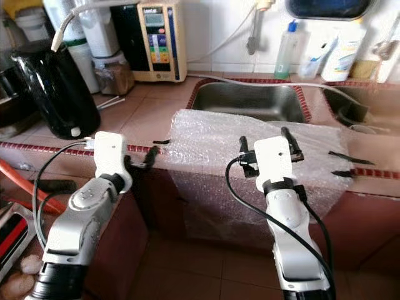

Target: Kitchen organization

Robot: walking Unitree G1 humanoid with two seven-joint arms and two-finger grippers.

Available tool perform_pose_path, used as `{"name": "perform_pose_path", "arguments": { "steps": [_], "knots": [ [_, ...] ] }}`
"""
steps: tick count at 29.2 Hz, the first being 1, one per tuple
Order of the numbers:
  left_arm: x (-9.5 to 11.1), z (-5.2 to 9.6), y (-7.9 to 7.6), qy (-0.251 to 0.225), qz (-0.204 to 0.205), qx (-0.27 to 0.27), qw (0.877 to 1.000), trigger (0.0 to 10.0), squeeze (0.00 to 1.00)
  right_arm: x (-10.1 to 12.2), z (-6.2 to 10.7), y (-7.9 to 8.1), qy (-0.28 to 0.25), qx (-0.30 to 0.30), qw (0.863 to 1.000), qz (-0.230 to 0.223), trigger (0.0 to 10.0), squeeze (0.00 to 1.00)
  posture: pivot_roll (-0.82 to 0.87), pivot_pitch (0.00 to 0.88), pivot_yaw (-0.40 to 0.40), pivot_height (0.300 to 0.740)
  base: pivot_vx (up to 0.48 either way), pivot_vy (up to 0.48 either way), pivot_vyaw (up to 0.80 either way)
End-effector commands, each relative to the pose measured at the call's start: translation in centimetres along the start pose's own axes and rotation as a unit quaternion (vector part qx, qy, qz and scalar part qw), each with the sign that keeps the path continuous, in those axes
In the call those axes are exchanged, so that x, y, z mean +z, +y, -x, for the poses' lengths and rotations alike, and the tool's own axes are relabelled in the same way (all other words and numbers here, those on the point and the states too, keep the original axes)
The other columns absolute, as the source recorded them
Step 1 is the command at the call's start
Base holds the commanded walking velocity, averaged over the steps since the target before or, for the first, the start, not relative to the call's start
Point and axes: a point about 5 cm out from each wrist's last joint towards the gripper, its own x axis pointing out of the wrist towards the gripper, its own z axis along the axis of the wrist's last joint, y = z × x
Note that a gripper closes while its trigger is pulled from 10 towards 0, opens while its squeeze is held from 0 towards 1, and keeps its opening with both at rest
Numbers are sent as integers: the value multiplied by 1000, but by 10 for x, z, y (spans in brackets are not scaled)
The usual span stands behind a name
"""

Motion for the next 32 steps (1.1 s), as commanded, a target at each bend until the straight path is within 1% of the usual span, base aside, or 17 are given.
{"name": "perform_pose_path", "arguments": {
  "steps": [1, 6, 9, 16, 32],
  "knots": [
    [3, 1, 4, -7, 1, 3, 1000, 10000, 0, 3, -2, -1, -4, 0, 1000, 6, 10000, 0, -29, 0, 43, 740, 0, 0, 0],
    [0, 2, 4, -1, -5, -2, 1000, 10000, 0, 0, 0, -3, -2, 5, 1000, 10, 10000, 0, -33, 0, 42, 740, 0, 0, 0],
    [-2, 2, 5, 3, -2, 0, 1000, 10000, 0, 0, 0, -3, -1, 5, 1000, 11, 10000, 0, -33, 0, 42, 740, 0, -244, -402],
    [-3, 3, 5, 3, 2, -1, 1000, 10000, 0, -1, 0, 0, 1, 9, 1000, 8, 10000, 0, -33, 0, 41, 740, 0, -431, -437],
    [-8, 2, 4, 10, 1, -2, 1000, 10000, 0, -2, -1, 1, 5, 11, 1000, 4, 10000, 0, -37, 0, 42, 740, 0, -403, -764]
  ]
}}
